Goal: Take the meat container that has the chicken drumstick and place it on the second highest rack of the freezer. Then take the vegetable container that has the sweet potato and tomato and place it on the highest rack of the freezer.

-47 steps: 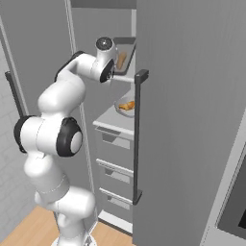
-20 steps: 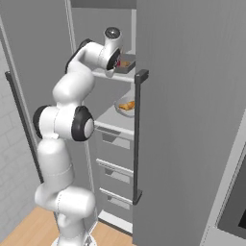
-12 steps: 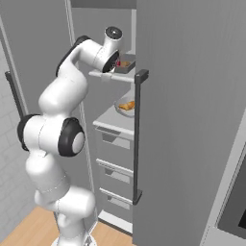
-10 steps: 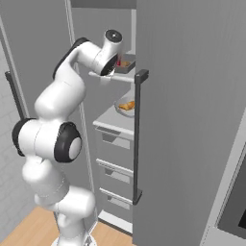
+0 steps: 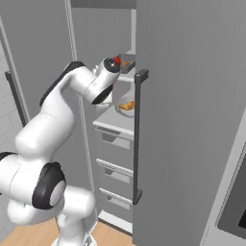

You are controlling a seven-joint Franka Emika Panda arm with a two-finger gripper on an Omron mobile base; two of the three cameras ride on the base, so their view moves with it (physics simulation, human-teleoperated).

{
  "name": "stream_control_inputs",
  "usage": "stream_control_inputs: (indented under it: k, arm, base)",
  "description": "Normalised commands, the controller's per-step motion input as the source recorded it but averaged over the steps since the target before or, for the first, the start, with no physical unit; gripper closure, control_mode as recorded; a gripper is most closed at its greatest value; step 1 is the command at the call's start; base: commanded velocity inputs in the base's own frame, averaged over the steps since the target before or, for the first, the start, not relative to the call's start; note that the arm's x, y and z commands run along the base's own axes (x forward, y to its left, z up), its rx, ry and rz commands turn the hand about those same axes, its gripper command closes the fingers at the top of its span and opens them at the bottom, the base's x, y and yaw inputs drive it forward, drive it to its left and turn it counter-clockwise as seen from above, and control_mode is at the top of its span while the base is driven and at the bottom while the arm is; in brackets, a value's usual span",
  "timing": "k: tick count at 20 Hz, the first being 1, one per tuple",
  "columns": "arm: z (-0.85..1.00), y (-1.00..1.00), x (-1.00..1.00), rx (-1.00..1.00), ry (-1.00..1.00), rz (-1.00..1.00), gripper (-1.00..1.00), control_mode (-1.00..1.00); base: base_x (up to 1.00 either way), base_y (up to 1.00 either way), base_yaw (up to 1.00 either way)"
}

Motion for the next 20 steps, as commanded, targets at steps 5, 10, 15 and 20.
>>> stream_control_inputs:
  k: [5,10,15,20]
  arm:
    - [-0.58,0.11,-1.00,-0.11,-0.01,0.24,-1.00,-1.00]
    - [-0.52,0.02,-1.00,-0.18,-0.06,0.24,-1.00,-1.00]
    - [-0.46,0.00,-1.00,-0.30,-0.16,0.21,-1.00,-1.00]
    - [-0.33,-0.09,-1.00,-0.27,-0.18,0.23,-1.00,-1.00]
  base:
    - [0.00,0.00,0.00]
    - [0.00,0.00,0.00]
    - [0.00,0.00,0.00]
    - [0.00,0.00,0.00]
